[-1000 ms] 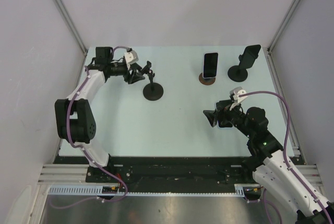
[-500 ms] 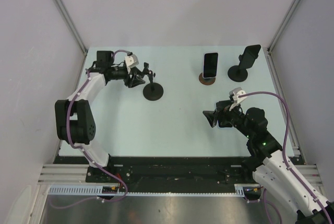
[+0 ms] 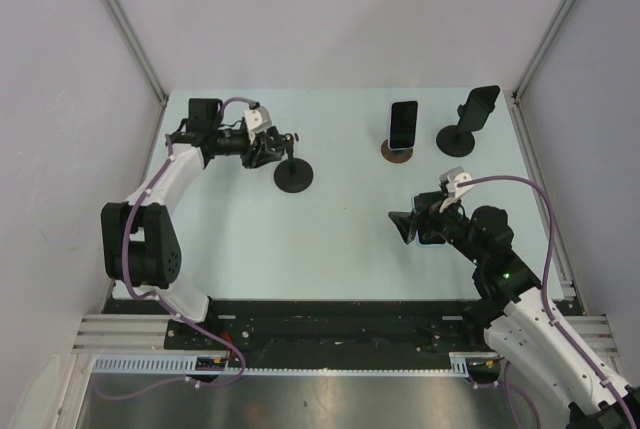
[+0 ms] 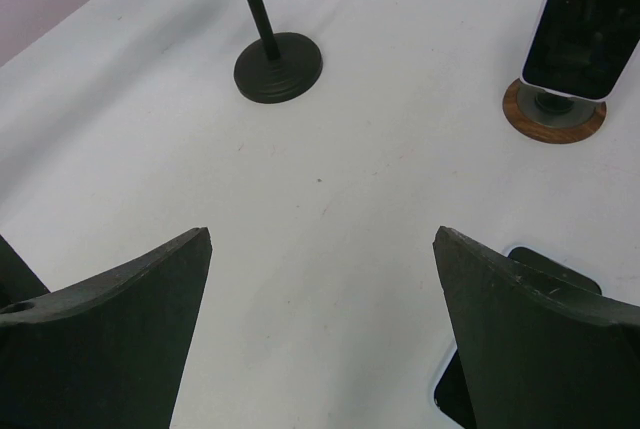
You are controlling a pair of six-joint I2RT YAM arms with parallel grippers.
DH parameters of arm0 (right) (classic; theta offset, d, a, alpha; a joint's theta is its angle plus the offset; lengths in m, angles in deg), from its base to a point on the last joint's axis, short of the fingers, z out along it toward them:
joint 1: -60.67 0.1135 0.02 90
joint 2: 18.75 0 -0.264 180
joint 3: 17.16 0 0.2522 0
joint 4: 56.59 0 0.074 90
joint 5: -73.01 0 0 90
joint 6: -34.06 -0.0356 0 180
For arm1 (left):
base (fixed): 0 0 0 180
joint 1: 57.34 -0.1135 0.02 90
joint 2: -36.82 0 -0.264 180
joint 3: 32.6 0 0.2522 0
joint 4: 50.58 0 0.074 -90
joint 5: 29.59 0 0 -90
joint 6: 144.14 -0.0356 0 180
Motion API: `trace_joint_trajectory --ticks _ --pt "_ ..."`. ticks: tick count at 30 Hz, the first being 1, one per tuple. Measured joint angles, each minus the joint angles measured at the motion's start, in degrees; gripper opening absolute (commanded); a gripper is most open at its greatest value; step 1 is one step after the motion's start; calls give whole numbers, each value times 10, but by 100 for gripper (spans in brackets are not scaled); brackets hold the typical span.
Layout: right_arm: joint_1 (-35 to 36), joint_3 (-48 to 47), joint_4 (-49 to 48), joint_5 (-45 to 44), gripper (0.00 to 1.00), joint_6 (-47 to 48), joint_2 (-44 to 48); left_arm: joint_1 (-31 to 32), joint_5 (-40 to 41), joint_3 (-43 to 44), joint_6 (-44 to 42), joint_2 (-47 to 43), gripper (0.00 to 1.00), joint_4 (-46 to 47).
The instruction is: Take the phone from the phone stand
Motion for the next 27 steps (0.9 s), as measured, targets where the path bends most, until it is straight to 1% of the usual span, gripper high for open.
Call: trace_joint_trajectory --ticks 8,13,17,21,25,27 --pt "1 0 0 0 99 0 2 30 38 0 16 0 35 -2" --pt "1 0 0 0 99 0 2 40 66 0 38 0 35 -2" --pt "1 0 0 0 99 0 2 47 90 3 82 3 41 -3" --pt "1 0 0 0 99 0 2 71 129 6 135 3 45 -4" --pt "1 0 0 0 99 0 1 113 204 6 197 3 50 -4" --pt "1 1 -1 0 99 0 1 126 241 6 230 2 57 -4"
